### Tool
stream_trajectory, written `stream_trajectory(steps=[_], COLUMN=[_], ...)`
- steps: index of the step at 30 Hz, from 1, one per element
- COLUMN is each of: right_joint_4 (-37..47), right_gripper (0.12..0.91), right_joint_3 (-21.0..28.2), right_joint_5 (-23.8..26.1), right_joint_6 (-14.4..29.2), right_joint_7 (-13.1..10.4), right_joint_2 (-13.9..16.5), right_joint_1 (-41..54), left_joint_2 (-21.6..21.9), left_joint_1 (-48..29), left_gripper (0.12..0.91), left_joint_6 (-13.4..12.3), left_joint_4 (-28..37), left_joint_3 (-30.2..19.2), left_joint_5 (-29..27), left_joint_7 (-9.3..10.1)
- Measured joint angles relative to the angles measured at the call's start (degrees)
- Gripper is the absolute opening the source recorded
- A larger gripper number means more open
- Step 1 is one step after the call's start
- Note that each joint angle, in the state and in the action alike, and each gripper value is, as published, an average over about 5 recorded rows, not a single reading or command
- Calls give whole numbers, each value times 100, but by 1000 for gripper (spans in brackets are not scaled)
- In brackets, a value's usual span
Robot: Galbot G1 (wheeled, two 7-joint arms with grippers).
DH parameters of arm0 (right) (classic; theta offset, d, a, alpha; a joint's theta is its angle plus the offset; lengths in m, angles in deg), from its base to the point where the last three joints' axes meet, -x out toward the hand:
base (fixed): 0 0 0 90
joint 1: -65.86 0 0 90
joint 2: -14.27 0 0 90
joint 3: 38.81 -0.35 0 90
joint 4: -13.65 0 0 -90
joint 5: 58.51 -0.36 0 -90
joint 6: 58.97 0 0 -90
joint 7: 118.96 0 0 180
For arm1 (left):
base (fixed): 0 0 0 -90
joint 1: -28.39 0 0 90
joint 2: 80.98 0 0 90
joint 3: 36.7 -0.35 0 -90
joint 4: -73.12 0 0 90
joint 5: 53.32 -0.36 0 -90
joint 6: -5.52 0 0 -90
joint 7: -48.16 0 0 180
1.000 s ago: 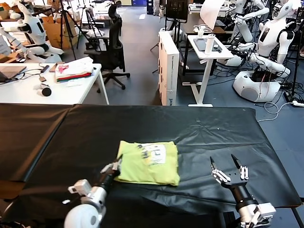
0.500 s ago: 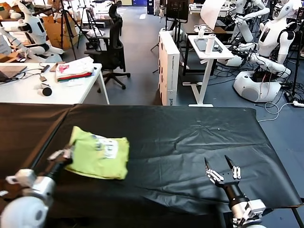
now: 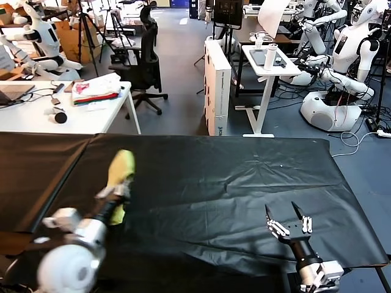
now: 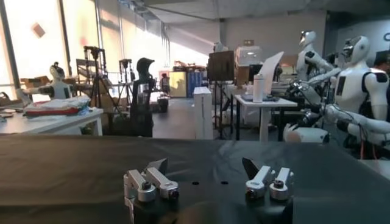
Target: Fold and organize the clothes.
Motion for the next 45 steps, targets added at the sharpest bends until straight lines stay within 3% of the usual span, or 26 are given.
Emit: stream_trajectory(steps=[5,10,12,15,20,23,28,36,40,45], right_joint_4=[-46,-155,-172,-139,103,334,758,1342,1570,1710], right_gripper=[907,907,907,907,907,907,907,883,702,384], right_joint_3=[96,216,264,382,792,1136,1715,2362,2518,2519], right_joint_5=[25,-350,-566,-986,-1927,-2414,-2880,-3264,-3331,-3355], right_joint_6=[-149,-541,-732,-1098,-1800,-2168,-2504,-2575,-2562,-2500], right_joint_7=[75,398,467,427,96,-70,-93,-117,-129,-115], right_joint_2=[-28,122,217,380,559,542,421,195,102,66], right_joint_1=[20,141,220,420,1076,1594,2378,3113,3279,3300], left_joint_2=[-790,-1237,-1290,-1306,-1226,-1110,-861,-579,-563,-519], left_joint_1=[-348,-639,-707,-746,-682,-601,-501,-287,-217,-151], left_gripper=[179,195,261,440,755,874,906,907,907,907], left_joint_6=[-137,-202,-200,-194,-265,-438,-675,-858,-929,-980], left_joint_4=[619,1335,1503,1594,1446,1252,913,571,490,375], left_joint_3=[-957,-1525,-1663,-1805,-1895,-1842,-1556,-1070,-880,-649], left_joint_5=[-520,-840,-866,-897,-1201,-1498,-1675,-1699,-1689,-1621], left_joint_7=[-169,-276,-291,-321,-519,-576,-532,-471,-429,-378])
